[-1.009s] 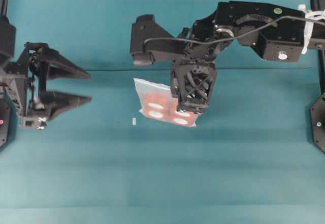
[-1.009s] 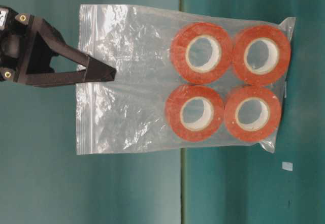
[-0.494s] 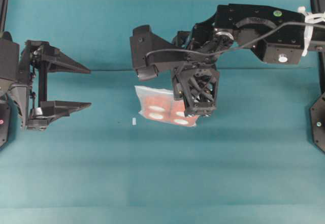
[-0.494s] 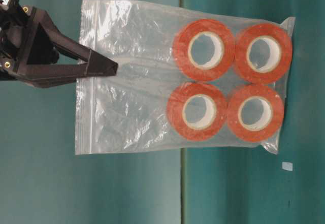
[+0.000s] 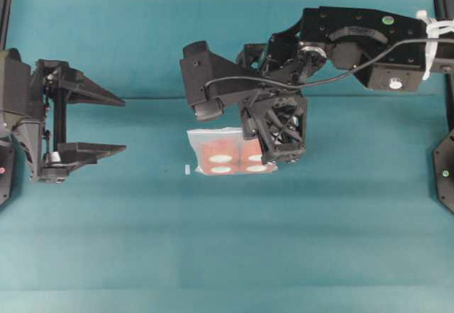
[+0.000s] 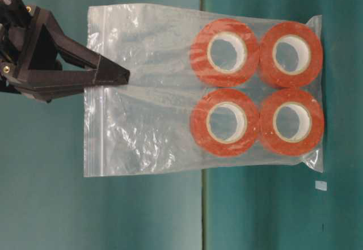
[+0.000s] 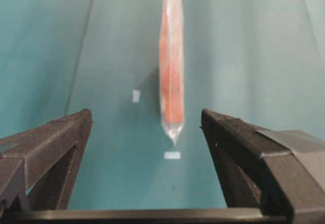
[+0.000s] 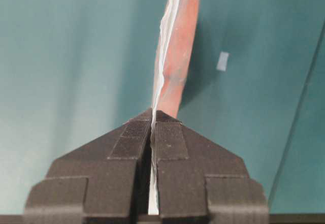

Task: Hand over the clear zip bag and make it stand upright.
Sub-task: 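Move the open left gripper toward the bag's lower edge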

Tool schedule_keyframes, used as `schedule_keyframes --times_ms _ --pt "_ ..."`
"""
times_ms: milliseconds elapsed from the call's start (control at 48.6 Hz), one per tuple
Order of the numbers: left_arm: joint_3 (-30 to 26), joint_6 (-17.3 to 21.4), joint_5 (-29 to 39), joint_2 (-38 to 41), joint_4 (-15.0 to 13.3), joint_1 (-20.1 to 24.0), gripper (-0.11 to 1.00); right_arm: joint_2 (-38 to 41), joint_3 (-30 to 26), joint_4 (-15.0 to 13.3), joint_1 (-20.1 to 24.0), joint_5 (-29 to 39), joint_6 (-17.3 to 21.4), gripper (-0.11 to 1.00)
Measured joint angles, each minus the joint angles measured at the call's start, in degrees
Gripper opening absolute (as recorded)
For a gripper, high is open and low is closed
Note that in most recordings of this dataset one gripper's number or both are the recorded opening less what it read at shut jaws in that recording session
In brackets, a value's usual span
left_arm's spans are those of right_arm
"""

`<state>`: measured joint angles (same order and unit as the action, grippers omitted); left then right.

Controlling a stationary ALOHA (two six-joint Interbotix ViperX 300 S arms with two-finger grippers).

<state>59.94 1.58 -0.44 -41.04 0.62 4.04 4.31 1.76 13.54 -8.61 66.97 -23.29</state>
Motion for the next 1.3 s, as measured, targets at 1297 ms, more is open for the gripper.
schedule_keyframes --times_ms 1297 --pt "-4.13 -9.32 -30.41 40.96 0.09 -2.99 0.95 -0.09 3.96 -0.09 1.23 -4.66 0.35 0.03"
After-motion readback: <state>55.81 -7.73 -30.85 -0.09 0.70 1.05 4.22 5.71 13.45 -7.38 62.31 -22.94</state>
